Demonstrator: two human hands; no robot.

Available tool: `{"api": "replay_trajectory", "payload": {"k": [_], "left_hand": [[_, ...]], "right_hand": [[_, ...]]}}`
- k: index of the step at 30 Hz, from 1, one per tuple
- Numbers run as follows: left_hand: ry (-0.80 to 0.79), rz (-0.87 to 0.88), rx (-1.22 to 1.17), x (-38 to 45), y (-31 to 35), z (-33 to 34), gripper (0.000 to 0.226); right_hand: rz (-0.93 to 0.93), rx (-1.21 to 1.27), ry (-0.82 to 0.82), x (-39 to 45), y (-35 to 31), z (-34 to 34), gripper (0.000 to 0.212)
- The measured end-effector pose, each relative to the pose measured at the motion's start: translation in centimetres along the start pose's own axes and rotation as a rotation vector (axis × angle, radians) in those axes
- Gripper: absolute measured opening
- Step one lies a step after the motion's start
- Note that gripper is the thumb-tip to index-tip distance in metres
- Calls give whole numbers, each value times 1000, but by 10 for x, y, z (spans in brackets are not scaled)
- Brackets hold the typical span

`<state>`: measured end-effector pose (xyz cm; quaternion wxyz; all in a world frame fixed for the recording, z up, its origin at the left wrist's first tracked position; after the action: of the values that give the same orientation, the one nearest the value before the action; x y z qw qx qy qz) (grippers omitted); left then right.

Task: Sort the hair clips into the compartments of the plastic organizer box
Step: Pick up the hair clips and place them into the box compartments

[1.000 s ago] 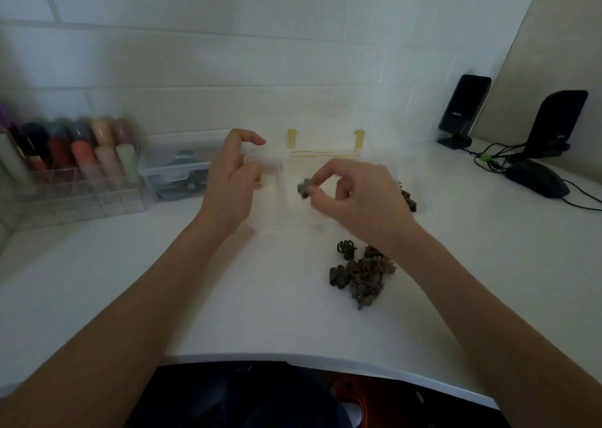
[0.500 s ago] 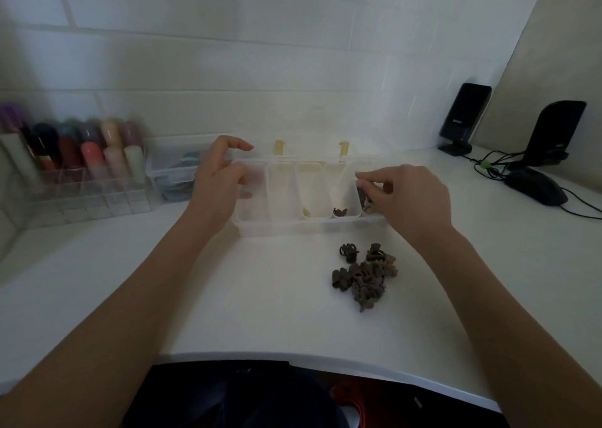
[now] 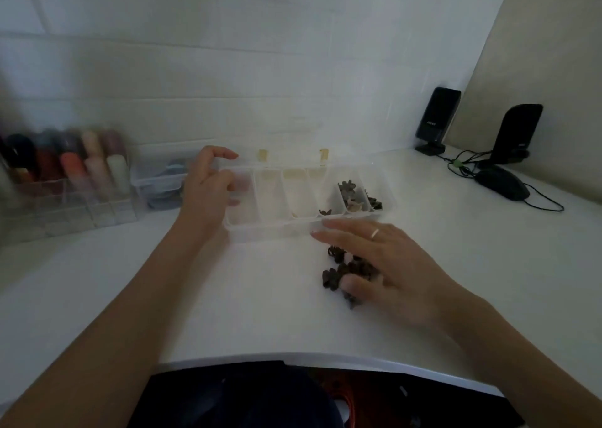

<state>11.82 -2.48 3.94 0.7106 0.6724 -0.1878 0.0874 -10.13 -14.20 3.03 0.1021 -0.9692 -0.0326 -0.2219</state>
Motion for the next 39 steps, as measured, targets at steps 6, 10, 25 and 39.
{"api": "replay_trajectory", "payload": {"k": [6, 10, 25, 39], "left_hand": [[6, -11, -38, -2, 3, -1, 38], [30, 26, -30, -4, 4, -4, 38], [-112, 225, 35, 6, 10, 18, 32], [-43, 409, 108, 4, 24, 2, 42]], "right_hand": [[223, 109, -143, -9, 10, 35, 76], [129, 217, -95, 24, -19, 50, 59], [86, 429, 121, 65, -8, 50, 19], [-2, 386, 656, 52, -8, 6, 31]]}}
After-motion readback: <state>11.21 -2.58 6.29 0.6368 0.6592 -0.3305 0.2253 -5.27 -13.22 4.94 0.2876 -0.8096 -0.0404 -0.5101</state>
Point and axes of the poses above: each hand's wrist, its own x-axis towards the middle knuckle, its own z-axis out of the palm, y = z × x, the point moved 9 cm from there along x, towards the middle knuckle, and after that the axes turned 9 degrees about y, right-handed, at the moved point
